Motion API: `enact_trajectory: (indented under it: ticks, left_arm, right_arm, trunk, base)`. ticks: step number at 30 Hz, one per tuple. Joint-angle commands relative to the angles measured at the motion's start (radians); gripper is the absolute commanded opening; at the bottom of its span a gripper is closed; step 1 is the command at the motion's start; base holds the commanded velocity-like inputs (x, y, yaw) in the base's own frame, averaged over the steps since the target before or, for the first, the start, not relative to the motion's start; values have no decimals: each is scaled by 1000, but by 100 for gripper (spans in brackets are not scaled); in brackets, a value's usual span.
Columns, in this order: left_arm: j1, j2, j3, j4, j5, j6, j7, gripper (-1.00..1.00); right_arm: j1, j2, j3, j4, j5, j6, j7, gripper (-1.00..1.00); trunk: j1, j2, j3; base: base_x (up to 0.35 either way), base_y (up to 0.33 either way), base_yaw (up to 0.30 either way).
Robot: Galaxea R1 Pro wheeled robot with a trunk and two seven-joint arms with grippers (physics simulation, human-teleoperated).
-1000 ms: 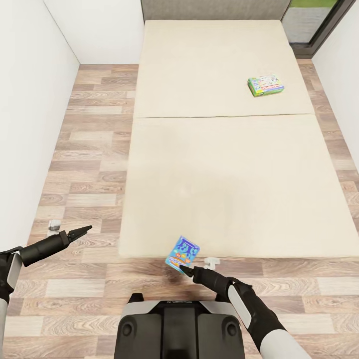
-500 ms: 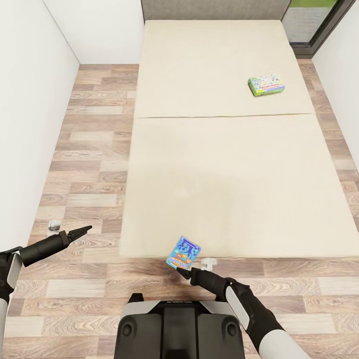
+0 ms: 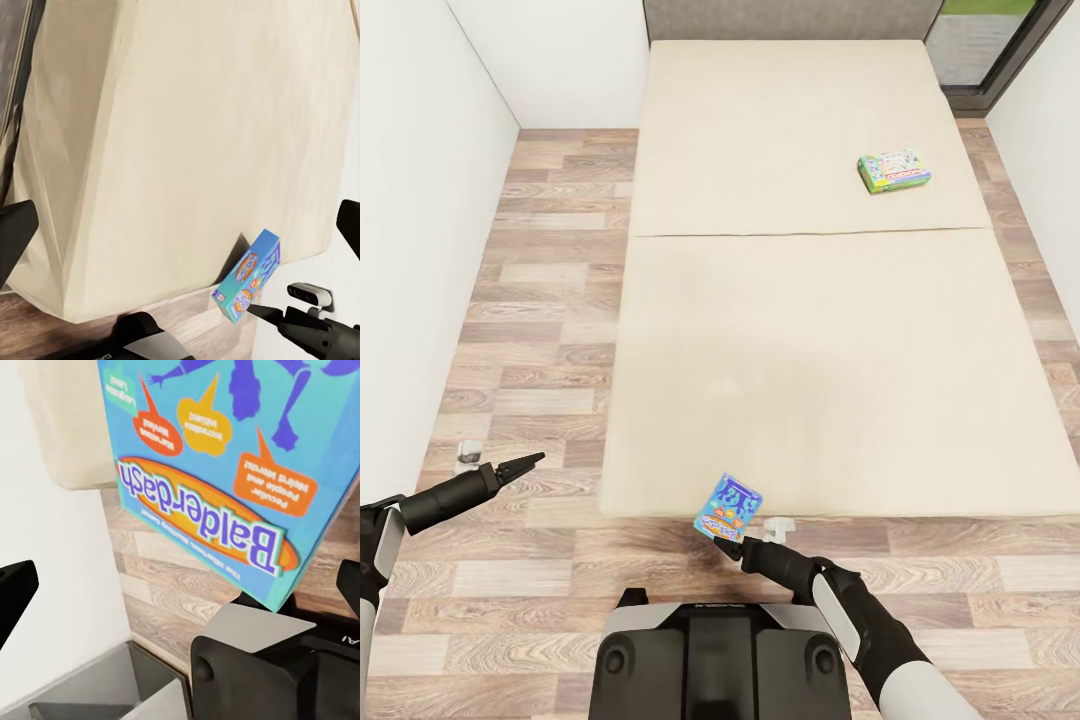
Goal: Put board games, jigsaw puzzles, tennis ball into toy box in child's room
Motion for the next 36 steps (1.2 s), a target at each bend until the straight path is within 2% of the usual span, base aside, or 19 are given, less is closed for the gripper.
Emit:
enact_trajectory:
  ticks: [1, 10, 16, 23, 30, 36]
  left_arm:
    - [-1, 0, 1, 0, 2, 10, -3, 100]
    - [-1, 1, 1, 0, 2, 10, -3, 100]
    - [-1, 1, 1, 0, 2, 10, -3, 100]
    - [-1, 1, 1, 0, 2, 10, -3, 100]
    - [-1, 1, 1, 0, 2, 10, -3, 100]
    - [-1, 1, 1, 0, 2, 10, -4, 100]
  right_arm:
    - [0, 0, 1, -1, -10, 9, 0, 100]
    - [0, 0, 1, -1, -10, 9, 0, 100]
    - [0, 0, 1, 0, -10, 9, 0, 100]
    - [0, 0, 2, 0, -10, 9, 0, 100]
    - [0, 0, 2, 0, -10, 9, 0, 100]
    - [0, 0, 2, 0, -10, 9, 0, 100]
  trunk:
    - [0, -1, -1]
    - [0, -1, -1]
    - [23, -43, -19]
    - [23, -43, -19]
    - [50, -92, -41]
    - [50, -92, -41]
  base:
    - [0, 0, 0]
    - [0, 0, 0]
    - [0, 0, 0]
    - [0, 0, 0]
    - [0, 0, 0]
    - [0, 0, 0]
